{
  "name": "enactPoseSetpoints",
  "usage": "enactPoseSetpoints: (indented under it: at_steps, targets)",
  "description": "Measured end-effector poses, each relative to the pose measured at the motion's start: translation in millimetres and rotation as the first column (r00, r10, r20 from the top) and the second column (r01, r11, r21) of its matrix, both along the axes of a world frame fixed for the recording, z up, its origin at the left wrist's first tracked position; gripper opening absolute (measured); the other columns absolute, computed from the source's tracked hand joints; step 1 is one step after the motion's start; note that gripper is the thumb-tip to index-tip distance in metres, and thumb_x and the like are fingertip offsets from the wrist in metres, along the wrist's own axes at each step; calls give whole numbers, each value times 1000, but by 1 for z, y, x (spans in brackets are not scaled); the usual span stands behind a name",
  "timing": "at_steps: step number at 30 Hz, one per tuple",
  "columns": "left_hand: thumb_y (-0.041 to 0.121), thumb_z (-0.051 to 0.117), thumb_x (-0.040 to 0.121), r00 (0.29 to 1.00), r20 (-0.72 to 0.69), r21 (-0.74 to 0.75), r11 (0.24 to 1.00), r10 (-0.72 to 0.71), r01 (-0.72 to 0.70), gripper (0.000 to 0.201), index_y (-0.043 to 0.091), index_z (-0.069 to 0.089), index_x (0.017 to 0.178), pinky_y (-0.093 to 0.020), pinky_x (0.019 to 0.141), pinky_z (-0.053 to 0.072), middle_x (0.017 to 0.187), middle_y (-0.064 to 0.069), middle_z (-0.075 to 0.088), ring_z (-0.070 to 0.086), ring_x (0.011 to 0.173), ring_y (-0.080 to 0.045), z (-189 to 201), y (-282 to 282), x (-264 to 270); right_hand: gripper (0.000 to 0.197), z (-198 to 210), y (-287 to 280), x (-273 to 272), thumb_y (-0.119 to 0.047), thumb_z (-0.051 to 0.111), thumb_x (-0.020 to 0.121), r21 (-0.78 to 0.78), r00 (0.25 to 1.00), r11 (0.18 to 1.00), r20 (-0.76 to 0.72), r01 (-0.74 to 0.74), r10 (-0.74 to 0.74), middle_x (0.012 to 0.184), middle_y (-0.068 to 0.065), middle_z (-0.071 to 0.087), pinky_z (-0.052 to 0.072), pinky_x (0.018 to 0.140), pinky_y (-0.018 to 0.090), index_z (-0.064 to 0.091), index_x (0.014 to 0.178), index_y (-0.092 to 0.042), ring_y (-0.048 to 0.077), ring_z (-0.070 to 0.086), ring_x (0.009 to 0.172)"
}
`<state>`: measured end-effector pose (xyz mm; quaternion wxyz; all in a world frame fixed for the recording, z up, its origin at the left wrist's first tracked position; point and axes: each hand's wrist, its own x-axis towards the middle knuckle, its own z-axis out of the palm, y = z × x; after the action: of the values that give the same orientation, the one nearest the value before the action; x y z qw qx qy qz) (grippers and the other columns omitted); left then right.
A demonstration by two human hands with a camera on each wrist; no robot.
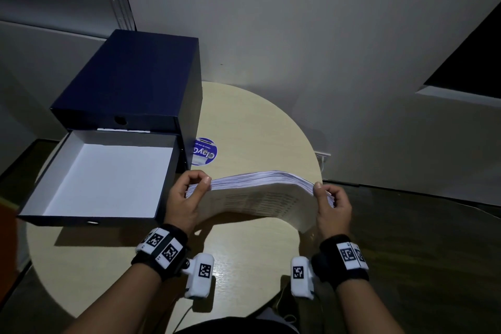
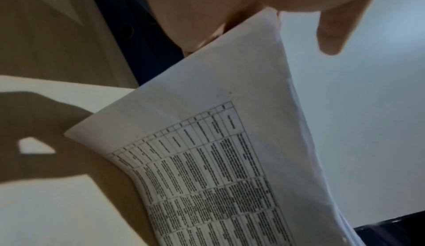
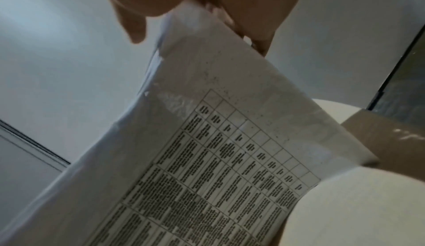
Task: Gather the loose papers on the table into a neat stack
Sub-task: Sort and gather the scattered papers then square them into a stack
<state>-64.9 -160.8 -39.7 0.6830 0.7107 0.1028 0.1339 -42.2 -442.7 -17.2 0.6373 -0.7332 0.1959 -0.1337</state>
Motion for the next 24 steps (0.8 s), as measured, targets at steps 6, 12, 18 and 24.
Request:
enactPoseSetpoints:
  at_steps: [6,12,18,24]
  targets:
    - [11,65,91,998,-39,58,997,47,-44,1,12,65,91,-24,78,45,92,0,66,58,87,-8,0,2,1,8,-3,3,7,-18,68,89,-39,999,998,-12,47,-48,87,-11,61,47,88,41,62,87,-13,4,54,83]
    - [13,65,91,998,-39,76,996,57,-54,3,15,66,89,-26,80,43,91,-1,67,58,87,-12,-1,4,2,12,-2,1,7,-14,62,91,-74,998,996,-39,44,-47,89,-12,60,49,87,48,61,84,-23,6,53,82]
    - [38,76,75,997,-13,77,994,-81,82,33,25,64,102,-31,89,50,103,4,68,62,101,-14,2,9,-7,23,-5,-10,0,-18,66,89,15,997,997,39,-74,73,103,-8,63,53,86,48,58,111,-19,21,60,101]
    - [9,76,79,979,-42,534,824,-199,190,39,41,58,94,-37,79,58,98,13,65,62,93,-8,0,7,-10,63,-20,-32,-14,6,65,85,-12,930,944,-176,-331,324,108,-13,54,50,83,34,40,128,-33,17,57,107]
